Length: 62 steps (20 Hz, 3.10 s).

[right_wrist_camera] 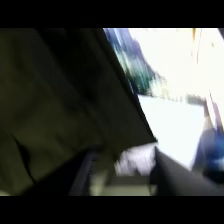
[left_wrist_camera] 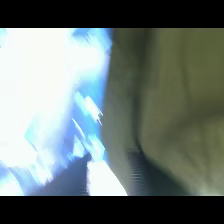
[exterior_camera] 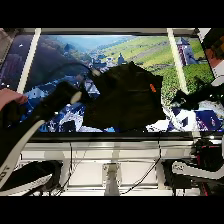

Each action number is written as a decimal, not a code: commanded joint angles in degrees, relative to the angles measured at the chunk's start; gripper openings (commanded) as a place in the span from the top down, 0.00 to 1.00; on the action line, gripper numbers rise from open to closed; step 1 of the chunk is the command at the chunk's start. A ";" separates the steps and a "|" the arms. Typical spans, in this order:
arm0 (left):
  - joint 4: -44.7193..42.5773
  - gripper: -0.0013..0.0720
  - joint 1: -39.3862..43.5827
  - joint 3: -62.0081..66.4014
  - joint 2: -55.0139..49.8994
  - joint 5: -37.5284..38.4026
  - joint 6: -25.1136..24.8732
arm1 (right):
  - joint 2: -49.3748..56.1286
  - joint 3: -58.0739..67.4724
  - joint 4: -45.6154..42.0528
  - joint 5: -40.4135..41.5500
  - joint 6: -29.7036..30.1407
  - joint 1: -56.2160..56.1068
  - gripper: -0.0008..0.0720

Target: Fold the clothes and pants, and hang the long-sleeved shirts on hangers.

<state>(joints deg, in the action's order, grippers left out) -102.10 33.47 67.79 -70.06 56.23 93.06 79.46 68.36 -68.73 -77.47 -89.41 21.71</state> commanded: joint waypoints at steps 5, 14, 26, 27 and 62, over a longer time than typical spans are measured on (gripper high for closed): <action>23.56 0.97 -16.41 1.42 -1.05 -20.70 9.40 | 3.23 11.41 5.09 10.23 -5.97 0.04 0.33; 64.67 0.41 -21.49 1.42 -22.05 -21.46 -13.00 | 21.31 18.32 20.37 0.66 -5.40 0.02 0.22; 72.17 0.29 -22.03 1.66 -31.65 -20.87 -12.96 | 21.66 24.22 20.59 2.03 -0.90 0.02 0.22; 73.16 0.29 -22.01 1.86 -32.28 -20.87 -12.98 | 21.66 24.70 20.68 2.03 -0.90 0.02 0.22; 35.17 0.97 -25.27 24.50 -25.88 -1.36 -10.73 | 21.66 25.33 20.26 1.81 -0.96 0.04 0.22</action>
<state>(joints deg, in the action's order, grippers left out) -63.02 8.14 91.92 -93.58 42.06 82.08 101.10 93.67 -48.47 -75.55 -90.30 21.71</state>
